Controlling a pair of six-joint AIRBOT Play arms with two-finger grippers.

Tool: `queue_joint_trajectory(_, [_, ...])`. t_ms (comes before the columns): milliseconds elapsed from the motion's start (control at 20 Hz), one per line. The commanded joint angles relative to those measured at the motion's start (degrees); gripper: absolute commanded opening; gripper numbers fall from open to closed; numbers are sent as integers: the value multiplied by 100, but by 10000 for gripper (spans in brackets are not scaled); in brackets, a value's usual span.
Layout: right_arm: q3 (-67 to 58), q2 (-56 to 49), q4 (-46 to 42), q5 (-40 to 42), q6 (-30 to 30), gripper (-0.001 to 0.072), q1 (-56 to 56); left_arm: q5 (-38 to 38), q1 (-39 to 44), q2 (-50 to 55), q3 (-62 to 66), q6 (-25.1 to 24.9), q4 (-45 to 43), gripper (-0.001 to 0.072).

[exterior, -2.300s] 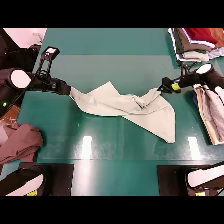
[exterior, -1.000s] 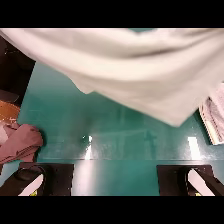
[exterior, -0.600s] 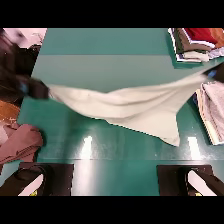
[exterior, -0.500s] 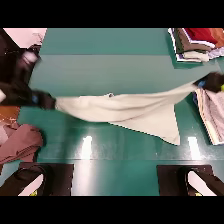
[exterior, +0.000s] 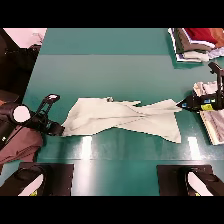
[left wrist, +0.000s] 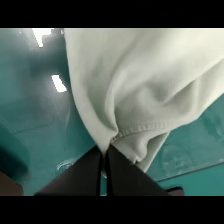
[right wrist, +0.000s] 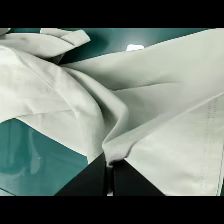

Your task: Fold the shirts.

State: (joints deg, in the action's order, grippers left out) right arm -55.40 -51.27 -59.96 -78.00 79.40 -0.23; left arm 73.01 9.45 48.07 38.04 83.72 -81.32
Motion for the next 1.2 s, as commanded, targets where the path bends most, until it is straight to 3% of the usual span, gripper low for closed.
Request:
queue_joint_trajectory(0, [44,136,-11,149,7,14,22,-26,4,-4,-24,-17,-48,39])
queue_joint_trajectory(450, [-260,-269,37,103,7,14,24,-601,4,-2,-24,-17,529,42])
queue_joint_trajectory(500, [-260,-269,39,105,4,14,24,-601,4,-2,-24,-39,577,313])
queue_joint_trajectory(550, [-260,-269,37,105,4,14,24,-634,2,0,-24,111,599,714])
queue_joint_trajectory(900, [-260,-269,33,96,4,14,24,-1003,2,2,931,293,-125,685])
queue_joint_trajectory(950, [-260,-269,33,98,4,14,24,-1207,2,22,1137,293,-118,617])
queue_joint_trajectory(1150, [-260,-269,33,83,4,14,24,-1622,-79,568,1298,343,-79,606])
